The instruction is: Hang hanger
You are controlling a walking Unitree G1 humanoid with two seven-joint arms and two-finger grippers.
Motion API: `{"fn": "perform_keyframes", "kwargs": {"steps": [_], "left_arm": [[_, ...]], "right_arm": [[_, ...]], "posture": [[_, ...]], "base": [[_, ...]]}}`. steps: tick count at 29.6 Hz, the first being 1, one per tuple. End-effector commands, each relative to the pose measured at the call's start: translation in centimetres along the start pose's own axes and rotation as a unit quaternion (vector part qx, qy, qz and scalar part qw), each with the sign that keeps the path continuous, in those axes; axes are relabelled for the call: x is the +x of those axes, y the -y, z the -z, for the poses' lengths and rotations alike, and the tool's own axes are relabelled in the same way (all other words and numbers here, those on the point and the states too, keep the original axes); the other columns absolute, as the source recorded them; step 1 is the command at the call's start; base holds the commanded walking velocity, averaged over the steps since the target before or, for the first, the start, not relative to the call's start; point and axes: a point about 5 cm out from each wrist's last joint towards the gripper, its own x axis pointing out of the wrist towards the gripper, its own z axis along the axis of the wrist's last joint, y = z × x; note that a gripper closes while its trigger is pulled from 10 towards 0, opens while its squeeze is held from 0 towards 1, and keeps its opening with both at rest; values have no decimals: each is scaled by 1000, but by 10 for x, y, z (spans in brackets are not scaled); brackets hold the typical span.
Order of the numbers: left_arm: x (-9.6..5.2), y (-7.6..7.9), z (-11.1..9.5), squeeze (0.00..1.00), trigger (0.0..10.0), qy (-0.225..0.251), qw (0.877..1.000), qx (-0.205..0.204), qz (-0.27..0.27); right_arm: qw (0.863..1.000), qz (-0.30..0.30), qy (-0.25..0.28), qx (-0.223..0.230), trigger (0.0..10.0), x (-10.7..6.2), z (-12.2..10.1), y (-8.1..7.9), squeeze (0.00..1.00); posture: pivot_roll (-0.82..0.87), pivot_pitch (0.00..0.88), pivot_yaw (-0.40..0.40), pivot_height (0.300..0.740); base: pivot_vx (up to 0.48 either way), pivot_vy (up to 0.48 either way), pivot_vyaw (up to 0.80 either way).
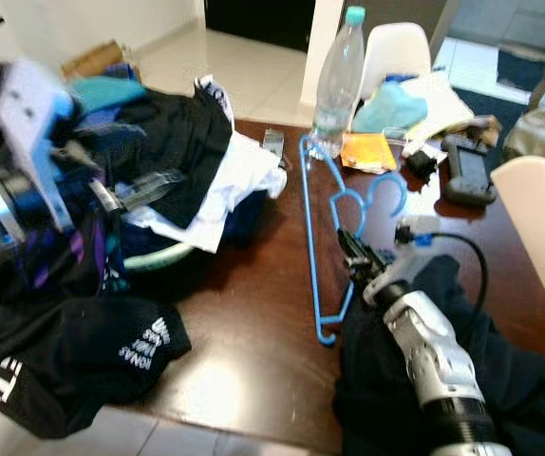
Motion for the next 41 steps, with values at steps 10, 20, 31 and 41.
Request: {"fn": "perform_keyframes", "kwargs": {"steps": [10, 20, 31, 41], "left_arm": [[-14, 103, 32, 0, 10000, -140, 925, -45, 351], [-1, 129, 62, 0, 10000, -200, 869, 32, 452], [-9, 148, 61, 0, 10000, -208, 744, 65, 632], [-5, 151, 45, 0, 10000, -159, 731, 11, 663]], "right_arm": [[999, 17, -41, 0, 10000, -9, 16, 8, 0], [999, 10, -46, -2, 10000, -5, 17, 6, 0], [998, 15, -57, -13, 10000, -5, 18, 9, 0], [998, 18, -56, -15, 10000, -4, 17, 9, 0]], "posture": [[219, 183, -32, 740], [202, 168, -27, 740], [183, 177, -15, 740], [177, 186, -8, 740]], "base": [[0, 0, 0], [0, 0, 0], [0, 0, 0], [0, 0, 0]]}}
